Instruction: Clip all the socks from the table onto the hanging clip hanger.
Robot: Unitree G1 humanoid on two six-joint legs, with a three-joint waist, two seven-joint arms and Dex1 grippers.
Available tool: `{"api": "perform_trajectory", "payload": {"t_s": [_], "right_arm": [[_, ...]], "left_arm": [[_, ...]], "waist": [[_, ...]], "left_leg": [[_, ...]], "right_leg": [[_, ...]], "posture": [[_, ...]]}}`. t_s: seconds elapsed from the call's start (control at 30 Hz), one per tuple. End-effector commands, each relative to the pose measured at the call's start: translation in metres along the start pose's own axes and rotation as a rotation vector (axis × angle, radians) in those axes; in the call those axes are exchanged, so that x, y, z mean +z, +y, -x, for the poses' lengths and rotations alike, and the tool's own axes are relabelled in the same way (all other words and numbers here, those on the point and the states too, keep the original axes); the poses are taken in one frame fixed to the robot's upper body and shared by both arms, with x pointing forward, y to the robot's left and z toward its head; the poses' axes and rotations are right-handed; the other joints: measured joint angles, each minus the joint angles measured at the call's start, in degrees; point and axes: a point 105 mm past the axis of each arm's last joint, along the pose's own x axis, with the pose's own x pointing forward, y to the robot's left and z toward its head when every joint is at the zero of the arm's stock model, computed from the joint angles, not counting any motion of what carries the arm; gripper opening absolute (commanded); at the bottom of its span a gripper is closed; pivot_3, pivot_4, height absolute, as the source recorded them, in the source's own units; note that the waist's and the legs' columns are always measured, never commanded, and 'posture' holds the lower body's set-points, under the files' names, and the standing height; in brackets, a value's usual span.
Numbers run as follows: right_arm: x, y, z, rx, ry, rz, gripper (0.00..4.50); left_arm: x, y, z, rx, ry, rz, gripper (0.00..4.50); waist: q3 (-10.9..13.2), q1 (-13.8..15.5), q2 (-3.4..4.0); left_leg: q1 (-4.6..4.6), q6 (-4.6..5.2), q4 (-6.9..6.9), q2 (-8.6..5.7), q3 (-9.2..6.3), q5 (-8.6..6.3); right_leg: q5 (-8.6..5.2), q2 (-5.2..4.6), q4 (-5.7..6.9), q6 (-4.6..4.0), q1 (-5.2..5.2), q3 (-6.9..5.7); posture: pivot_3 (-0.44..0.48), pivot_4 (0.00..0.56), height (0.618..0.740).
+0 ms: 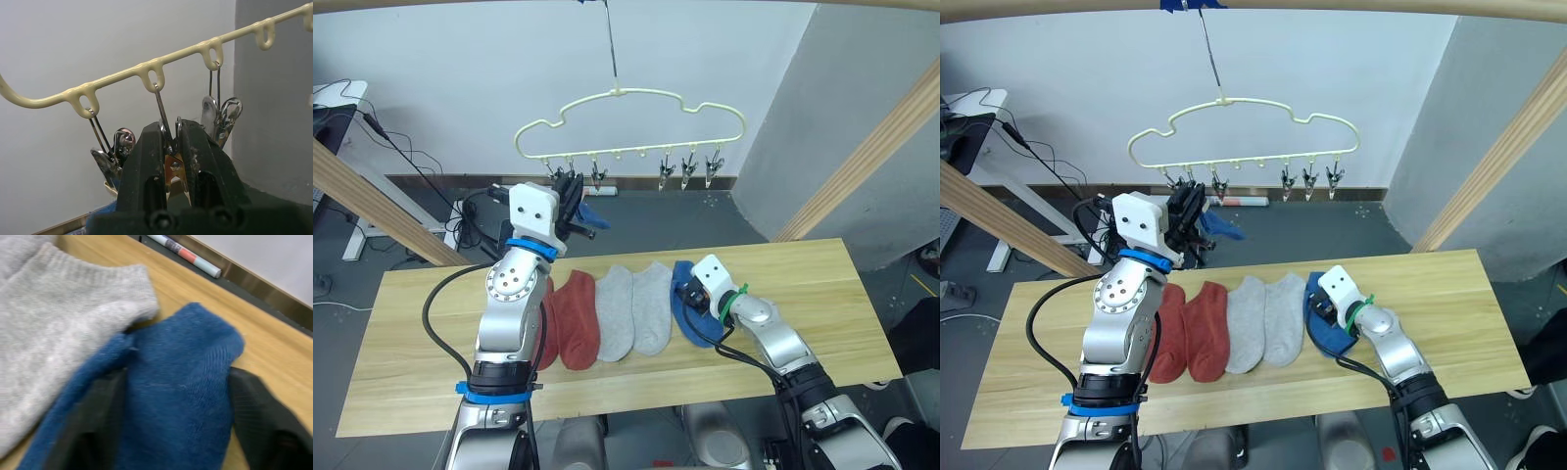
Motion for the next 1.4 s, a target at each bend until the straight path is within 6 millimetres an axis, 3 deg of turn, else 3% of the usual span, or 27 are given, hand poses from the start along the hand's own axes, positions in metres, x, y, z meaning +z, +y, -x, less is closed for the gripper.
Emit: {"api": "perform_trajectory", "payload": {"t_s": [0.03,0.2,0.4,0.53,0.7,0.87,1.03,1.4], "right_arm": [[-0.023,-0.006,0.006,-0.032,0.074,-0.016,1.52],[-0.007,-0.013,0.015,-0.04,0.011,0.033,0.01],[0.05,-0.011,0.031,0.01,-0.149,0.184,0.0],[0.11,0.014,0.034,0.142,-0.304,0.319,0.0],[0.147,0.04,0.023,0.245,-0.39,0.371,0.0],[0.167,0.06,0.007,0.307,-0.435,0.376,0.0],[0.177,0.066,0.001,0.316,-0.475,0.38,0.0],[0.18,0.076,0.002,0.325,-0.529,0.359,0.0]], "left_arm": [[0.012,-0.002,0.002,-0.032,-0.04,0.014,0.18],[0.014,-0.008,0.003,-0.089,-0.048,0.05,0.18],[0.022,-0.011,0.004,-0.139,-0.058,0.098,0.18],[0.026,-0.011,0.004,-0.165,-0.05,0.129,0.18],[0.03,-0.015,0.003,-0.188,-0.045,0.159,0.18],[0.032,-0.016,0.003,-0.196,-0.036,0.181,0.18],[0.034,-0.013,0.004,-0.201,-0.026,0.2,0.18],[0.039,-0.007,0.003,-0.224,-0.007,0.211,0.18]], "waist": [[0.0,0.01,0.0],[0.0,0.12,0.01],[0.01,-0.06,0.01],[0.02,-0.44,0.02],[0.01,-0.22,0.01],[0.02,0.0,0.01],[0.02,-0.05,0.02],[0.02,-0.21,0.02]], "left_leg": [[-0.01,0.0,0.09,0.0,0.0,0.0],[-0.05,0.01,0.38,-0.02,-0.04,-0.01],[-0.07,0.01,0.5,-0.03,-0.03,-0.01],[-0.08,0.01,0.49,0.03,-0.03,-0.01],[-0.1,0.01,0.49,0.03,-0.05,-0.01],[-0.2,0.01,0.49,-0.03,-0.05,-0.01],[-0.21,0.03,0.45,-0.01,-0.07,-0.02],[-0.2,0.02,0.46,-0.01,-0.07,-0.02]], "right_leg": [[0.01,0.0,0.02,0.01,0.01,0.0],[0.03,0.01,0.04,0.08,0.11,-0.01],[0.08,0.04,0.02,0.16,0.12,0.05],[0.08,0.12,0.05,0.17,0.06,0.06],[0.08,0.11,0.03,0.16,0.05,0.04],[0.1,0.0,-0.04,0.14,0.02,0.02],[0.1,-0.01,-0.04,0.14,-0.02,-0.02],[0.1,0.01,-0.01,0.13,-0.03,-0.02]], "posture": [[-0.197,0.302,0.74],[-0.196,0.301,0.74],[-0.199,0.302,0.74],[-0.209,0.305,0.74],[-0.208,0.301,0.74],[-0.21,0.298,0.74],[-0.214,0.297,0.74],[-0.227,0.299,0.74]]}}
